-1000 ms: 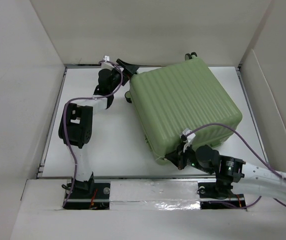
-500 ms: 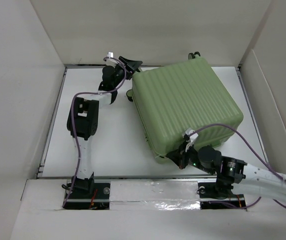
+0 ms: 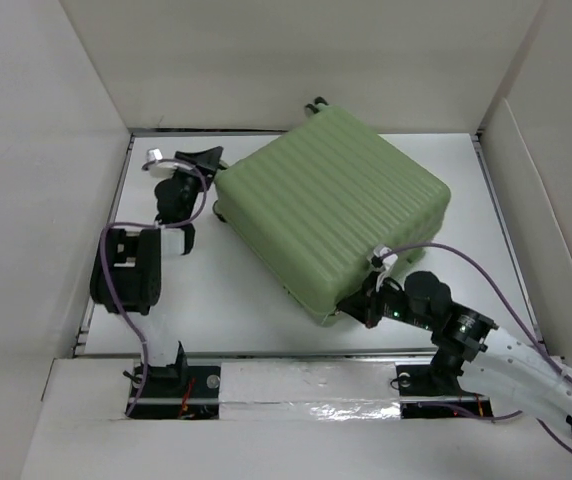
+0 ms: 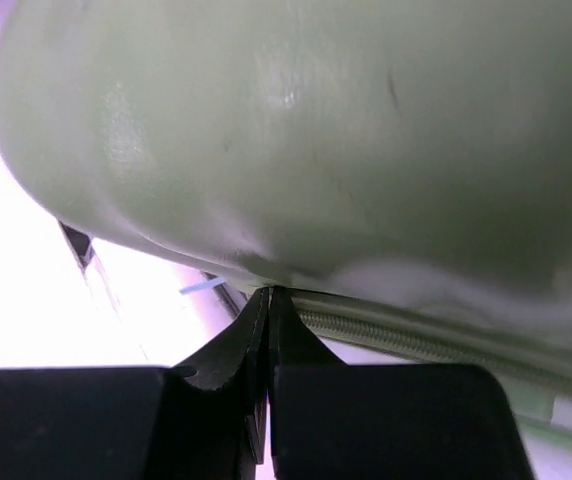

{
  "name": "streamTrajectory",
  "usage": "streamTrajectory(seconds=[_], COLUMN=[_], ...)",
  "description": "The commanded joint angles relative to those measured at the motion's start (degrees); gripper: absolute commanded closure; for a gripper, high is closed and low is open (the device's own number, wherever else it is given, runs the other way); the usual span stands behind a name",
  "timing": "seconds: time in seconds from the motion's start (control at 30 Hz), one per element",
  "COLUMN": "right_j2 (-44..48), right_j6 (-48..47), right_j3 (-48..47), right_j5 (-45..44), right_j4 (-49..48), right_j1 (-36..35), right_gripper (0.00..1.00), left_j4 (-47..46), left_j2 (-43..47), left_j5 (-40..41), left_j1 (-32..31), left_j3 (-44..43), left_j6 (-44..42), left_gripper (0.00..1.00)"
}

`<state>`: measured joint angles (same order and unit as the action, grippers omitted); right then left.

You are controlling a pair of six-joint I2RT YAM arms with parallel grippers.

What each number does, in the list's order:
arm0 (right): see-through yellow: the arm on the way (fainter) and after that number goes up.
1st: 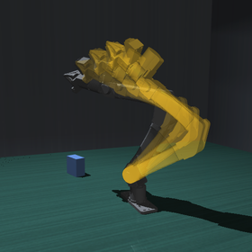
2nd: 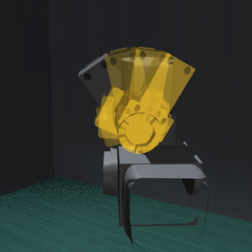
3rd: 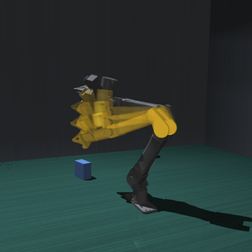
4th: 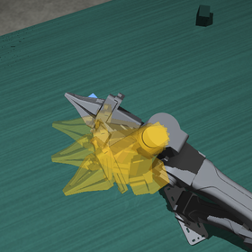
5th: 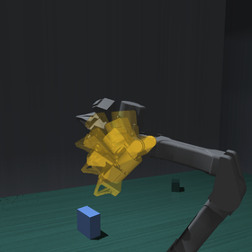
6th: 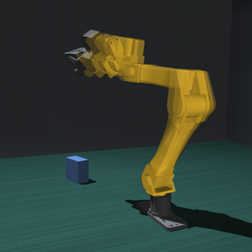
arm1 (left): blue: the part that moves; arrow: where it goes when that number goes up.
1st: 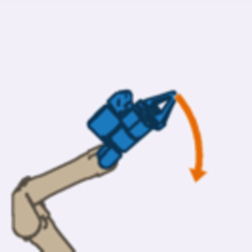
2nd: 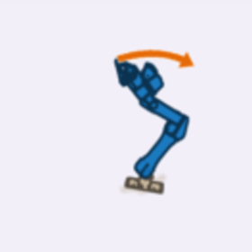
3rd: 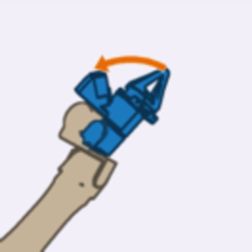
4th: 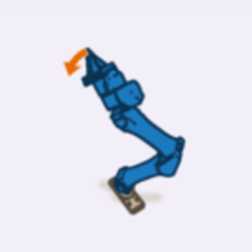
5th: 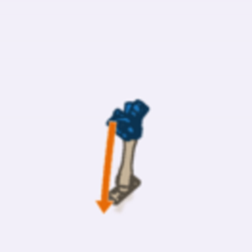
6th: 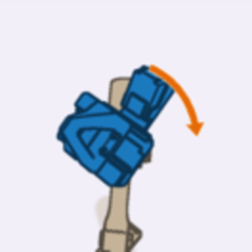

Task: Pack the luggage

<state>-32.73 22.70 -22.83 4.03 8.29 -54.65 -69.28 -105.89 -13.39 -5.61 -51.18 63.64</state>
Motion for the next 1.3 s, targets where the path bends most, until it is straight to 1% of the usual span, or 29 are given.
streamTrajectory(seconds=[0.0, 0.07, 0.1, 0.17, 0.2, 0.27, 0.3, 0.33, 0.37, 0.4, 0.43, 0.47, 0.5, 0.53, 0.57, 0.63, 0.7, 0.8, 0.83, 0.9, 0.93, 0.97, 1.0, 1.03, 1.07, 1.13, 1.2, 1.23, 1.27], right_j2=[-6.5, -11.2, -12.5, -15.9, -16.6, -17.1, -16.8, -16.2, -14.8, -13.9, -13.0, -11.8, -9.0, -7.7, -6.2, -2.7, -0.9, 1.0, 1.4, 1.4, 1.4, 1.6, 1.7, 1.9, 1.9, 1.5, 1.1, 1.2, 1.3], right_j6=[-8.4, -11.2, -12.1, -13.6, -14.0, -13.2, -12.5, -10.8, -8.8, -8.8, -6.5, -5.6, -4.6, -3.1, -2.6, -1.7, -1.5, -1.3, -1.3, -1.1, -1.0, -0.9, -0.9, -0.6, -0.7, -0.9, -0.8, -0.6, -0.4], right_j3=[-4.0, -5.9, -7.7, -9.6, -10.2, -8.8, -7.5, -4.3, -2.5, -0.6, 1.2, 4.1, 5.2, 6.0, 7.0, 7.4, 7.5, 7.9, 8.1, 8.8, 9.0, 9.2, 9.6, 10.2, 10.3, 10.7, 10.7, 10.8, 11.0], right_j5=[-0.5, 3.6, 4.3, 7.0, 7.8, 8.6, 8.6, 8.4, 7.0, 6.0, 5.1, 3.5, 2.5, 1.2, -1.3, -2.4, -3.0, -3.5, -3.1, -2.2, -1.9, -1.6, -1.5, -1.5, -0.8, 0.3, 1.3, 1.6, 1.8], right_j4=[-13.8, -15.9, -16.4, -16.0, -15.9, -17.2, -17.7, -18.0, -18.7, -19.0, -19.2, -19.3, -18.9, -18.1, -16.0, -13.8, -11.1, -8.6, -8.6, -8.6, -8.5, -8.5, -8.5, -8.4, -8.5, -8.9, -8.5, -8.5, -8.5], right_j1=[12.5, 15.5, 16.8, 19.6, 20.1, 20.1, 19.2, 18.6, 16.8, 16.1, 15.4, 14.5, 14.5, 13.7, 13.7, 13.2, 13.2, 13.2, 13.2, 12.6, 12.6, 12.0, 12.0, 11.4, 11.4, 11.4, 10.9, 10.4, 10.4], right_gripper=[1.00, 1.00, 1.00, 1.00, 1.00, 1.00, 1.00, 1.00, 1.00, 1.00, 1.00, 1.00, 1.00, 1.00, 1.00, 1.00, 1.00, 1.00, 1.00, 1.00, 1.00, 1.00, 1.00, 1.00, 1.00, 1.00, 1.00, 1.00, 1.00], left_j4=[-8.1, -10.9, -11.9, -13.4, -13.3, -11.2, -9.4, -2.9, -0.1, 2.4, 5.1, 10.9, 12.7, 14.3, 15.2, 17.8, 20.7, 23.9, 24.5, 23.9, 24.7, 29.1, 31.4, 33.1, 35.8, 38.3, 37.7, 37.5, 37.7], left_j2=[9.3, 12.6, 15.3, 17.9, 20.7, 25.3, 26.9, 28.7, 32.5, 34.8, 37.4, 42.5, 44.6, 46.7, 48.4, 52.8, 56.3, 59.8, 60.5, 62.3, 62.9, 63.7, 65.6, 66.7, 67.6, 69.2, 68.6, 68.1, 67.2], left_j5=[0.1, 1.6, 1.8, 2.6, 3.2, 4.2, 4.2, 3.5, 3.8, 4.8, 8.9, 11.0, 12.8, 16.7, 17.6, 19.8, 19.5, 17.9, 16.2, 14.8, 14.8, 18.4, 20.5, 21.7, 23.1, 24.2, 23.7, 23.2, 22.9], left_j1=[2.4, 2.4, 1.8, 0.6, 0.6, 0.0, 1.3, 2.2, 3.0, 3.0, 3.0, 3.0, 3.0, 3.0, 3.0, 3.0, 2.0, -3.9, -5.2, -6.7, -6.7, -6.7, -6.2, -5.6, -5.1, -3.4, -3.4, -3.4, -3.4], left_j3=[14.0, 19.4, 24.3, 28.6, 32.2, 34.8, 35.3, 34.5, 33.2, 32.6, 31.8, 31.0, 29.4, 28.8, 28.0, 24.5, 21.9, 21.9, 23.2, 28.9, 30.7, 32.0, 34.1, 34.9, 35.4, 35.4, 34.4, 33.8, 33.0], left_j6=[-3.4, -3.6, -3.4, -3.7, -4.0, -5.0, -5.5, -6.6, -7.2, -8.3, -9.7, -11.2, -11.4, -11.5, -11.4, -11.5, -12.7, -15.7, -16.6, -16.5, -16.6, -16.7, -16.6, -16.9, -17.3, -16.4, -16.9, -16.7, -17.1], left_gripper=[1.00, 1.00, 1.00, 1.00, 1.00, 1.00, 1.00, 0.81, 0.46, 0.46, 0.26, 0.18, 0.12, 0.04, 0.01, 0.01, 0.01, 0.02, 0.13, 0.26, 0.41, 0.50, 0.55, 0.54, 0.44, 0.15, 0.12, 0.05, 0.02])
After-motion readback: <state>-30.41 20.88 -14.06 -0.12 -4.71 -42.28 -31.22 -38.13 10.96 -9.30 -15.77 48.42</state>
